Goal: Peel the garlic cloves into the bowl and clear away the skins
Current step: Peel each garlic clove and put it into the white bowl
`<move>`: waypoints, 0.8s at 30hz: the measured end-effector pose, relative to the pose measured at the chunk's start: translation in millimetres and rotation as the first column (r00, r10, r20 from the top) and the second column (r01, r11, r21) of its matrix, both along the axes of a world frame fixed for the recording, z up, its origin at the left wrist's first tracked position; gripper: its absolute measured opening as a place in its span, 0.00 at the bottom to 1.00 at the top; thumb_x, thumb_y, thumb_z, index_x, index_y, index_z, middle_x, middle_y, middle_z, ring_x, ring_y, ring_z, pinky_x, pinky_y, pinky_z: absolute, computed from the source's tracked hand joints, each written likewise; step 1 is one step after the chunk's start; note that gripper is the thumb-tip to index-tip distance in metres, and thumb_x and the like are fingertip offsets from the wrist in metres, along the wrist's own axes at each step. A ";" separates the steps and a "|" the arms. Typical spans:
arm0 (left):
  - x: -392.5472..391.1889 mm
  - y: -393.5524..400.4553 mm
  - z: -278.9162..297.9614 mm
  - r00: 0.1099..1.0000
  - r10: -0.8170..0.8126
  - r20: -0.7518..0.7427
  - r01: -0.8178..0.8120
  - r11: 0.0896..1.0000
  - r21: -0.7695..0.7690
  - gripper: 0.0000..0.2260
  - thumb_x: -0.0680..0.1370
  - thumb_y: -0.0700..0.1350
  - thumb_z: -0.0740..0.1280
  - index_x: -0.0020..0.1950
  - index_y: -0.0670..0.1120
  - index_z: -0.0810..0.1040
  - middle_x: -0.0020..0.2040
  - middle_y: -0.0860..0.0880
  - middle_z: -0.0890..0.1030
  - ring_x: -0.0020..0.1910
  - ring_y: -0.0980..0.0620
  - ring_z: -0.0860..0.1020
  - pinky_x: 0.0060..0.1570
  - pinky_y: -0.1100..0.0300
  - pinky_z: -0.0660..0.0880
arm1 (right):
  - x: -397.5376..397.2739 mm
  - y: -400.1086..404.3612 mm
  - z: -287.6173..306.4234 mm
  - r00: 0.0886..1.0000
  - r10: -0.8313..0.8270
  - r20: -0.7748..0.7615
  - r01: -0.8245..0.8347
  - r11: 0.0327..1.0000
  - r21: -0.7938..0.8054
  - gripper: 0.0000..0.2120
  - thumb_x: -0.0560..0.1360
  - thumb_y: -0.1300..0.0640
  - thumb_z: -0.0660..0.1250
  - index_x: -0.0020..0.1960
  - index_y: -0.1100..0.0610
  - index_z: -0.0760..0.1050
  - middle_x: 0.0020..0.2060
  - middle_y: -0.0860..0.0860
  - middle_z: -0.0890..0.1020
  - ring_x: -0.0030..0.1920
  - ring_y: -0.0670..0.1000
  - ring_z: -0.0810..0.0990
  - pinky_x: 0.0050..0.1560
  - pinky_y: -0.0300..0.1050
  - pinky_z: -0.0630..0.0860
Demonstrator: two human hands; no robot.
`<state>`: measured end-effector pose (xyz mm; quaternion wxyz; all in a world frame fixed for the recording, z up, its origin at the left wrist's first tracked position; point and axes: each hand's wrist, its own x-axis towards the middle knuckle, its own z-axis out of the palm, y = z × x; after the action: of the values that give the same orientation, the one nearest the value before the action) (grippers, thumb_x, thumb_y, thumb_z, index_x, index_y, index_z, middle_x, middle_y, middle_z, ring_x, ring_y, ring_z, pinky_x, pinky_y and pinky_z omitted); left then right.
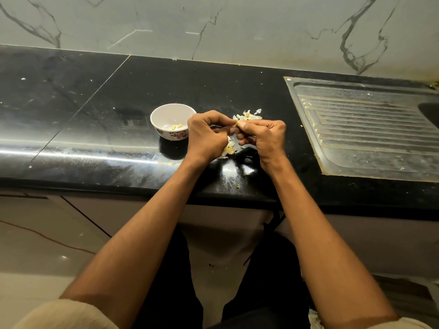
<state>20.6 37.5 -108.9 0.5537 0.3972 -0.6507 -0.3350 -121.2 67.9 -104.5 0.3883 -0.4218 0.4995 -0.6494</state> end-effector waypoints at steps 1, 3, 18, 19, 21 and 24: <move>0.0 -0.2 -0.2 1.000 0.002 0.007 -0.002 1.000 -0.010 0.07 0.71 0.29 0.75 0.43 0.40 0.86 0.41 0.48 0.86 0.41 0.57 0.86 0.43 0.65 0.81 | 0.0 0.1 -0.1 1.000 0.002 0.001 -0.002 1.000 0.002 0.04 0.74 0.70 0.72 0.45 0.72 0.84 0.36 0.62 0.86 0.30 0.51 0.80 0.31 0.40 0.78; 0.0 -0.7 -0.8 1.000 0.006 0.030 -0.005 0.999 -0.036 0.08 0.71 0.29 0.75 0.43 0.42 0.86 0.41 0.49 0.86 0.41 0.57 0.86 0.42 0.65 0.81 | -0.4 0.7 0.2 1.000 0.007 0.005 -0.007 1.000 0.006 0.04 0.74 0.70 0.73 0.45 0.72 0.84 0.35 0.62 0.86 0.30 0.51 0.80 0.31 0.40 0.78; 0.7 0.8 1.0 0.999 -0.008 -0.049 0.010 0.999 0.049 0.07 0.71 0.31 0.77 0.43 0.41 0.87 0.41 0.49 0.86 0.40 0.57 0.85 0.43 0.65 0.80 | 0.1 4.1 4.8 0.997 0.070 0.039 -0.070 0.997 -0.013 0.06 0.74 0.71 0.71 0.46 0.76 0.82 0.37 0.65 0.85 0.31 0.52 0.80 0.33 0.40 0.78; 0.9 0.9 1.2 0.999 -0.010 -0.047 0.012 0.999 0.049 0.07 0.71 0.31 0.77 0.43 0.41 0.87 0.40 0.50 0.86 0.39 0.58 0.85 0.43 0.65 0.80 | 0.2 4.0 4.4 0.997 0.071 0.038 -0.071 0.997 -0.013 0.05 0.74 0.72 0.71 0.46 0.75 0.82 0.36 0.63 0.85 0.31 0.52 0.80 0.33 0.40 0.78; 0.6 1.0 1.5 0.999 -0.017 -0.043 0.019 0.999 0.050 0.08 0.70 0.30 0.76 0.43 0.41 0.86 0.39 0.50 0.85 0.38 0.59 0.84 0.42 0.66 0.79 | -0.4 4.1 4.1 0.997 0.070 0.040 -0.069 0.998 -0.014 0.04 0.73 0.72 0.71 0.45 0.74 0.83 0.34 0.61 0.85 0.30 0.52 0.80 0.33 0.40 0.79; 0.5 1.7 2.6 0.999 -0.021 -0.049 0.024 0.998 0.064 0.10 0.70 0.28 0.75 0.42 0.42 0.86 0.38 0.51 0.85 0.37 0.60 0.84 0.41 0.66 0.79 | -1.2 4.4 3.8 0.996 0.077 0.036 -0.076 0.997 -0.019 0.04 0.73 0.73 0.71 0.45 0.74 0.82 0.34 0.62 0.85 0.30 0.52 0.80 0.34 0.41 0.79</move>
<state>21.1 39.2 -106.3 0.5524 0.3991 -0.6305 -0.3716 -122.4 72.3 -100.7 0.4183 -0.4320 0.4703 -0.6460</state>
